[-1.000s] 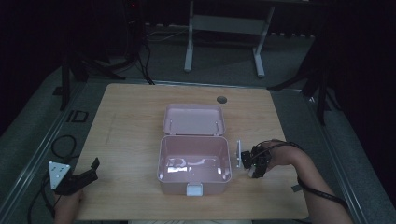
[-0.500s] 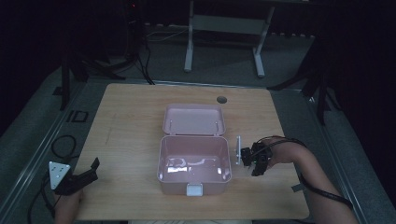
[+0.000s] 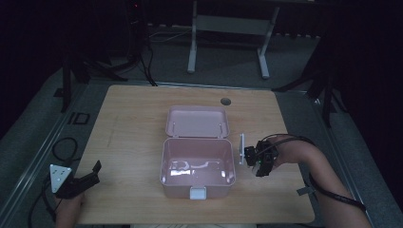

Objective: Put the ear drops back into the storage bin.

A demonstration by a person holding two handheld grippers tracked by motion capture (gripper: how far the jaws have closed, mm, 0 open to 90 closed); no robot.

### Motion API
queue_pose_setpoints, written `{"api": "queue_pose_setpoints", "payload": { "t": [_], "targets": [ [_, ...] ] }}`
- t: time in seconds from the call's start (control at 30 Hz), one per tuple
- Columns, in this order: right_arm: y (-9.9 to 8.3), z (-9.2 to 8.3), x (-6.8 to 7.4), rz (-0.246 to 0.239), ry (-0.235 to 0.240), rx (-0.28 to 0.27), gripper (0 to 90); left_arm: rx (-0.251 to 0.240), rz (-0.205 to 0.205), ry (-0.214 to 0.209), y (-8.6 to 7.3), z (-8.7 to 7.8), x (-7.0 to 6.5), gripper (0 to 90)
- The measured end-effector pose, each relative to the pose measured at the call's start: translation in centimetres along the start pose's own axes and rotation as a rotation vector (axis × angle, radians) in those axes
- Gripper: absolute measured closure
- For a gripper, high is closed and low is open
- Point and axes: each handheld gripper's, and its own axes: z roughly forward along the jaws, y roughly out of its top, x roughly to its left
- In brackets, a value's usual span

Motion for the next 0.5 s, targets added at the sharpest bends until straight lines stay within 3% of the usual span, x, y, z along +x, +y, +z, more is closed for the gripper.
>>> {"api": "queue_pose_setpoints", "payload": {
  "t": [0.5],
  "targets": [
    [0.0, -3.4, 0.1, 0.005, -0.023, -0.014, 59.7, -0.001, -0.002, -0.002, 0.0, 0.0, 0.0, 1.4]
  ]
}}
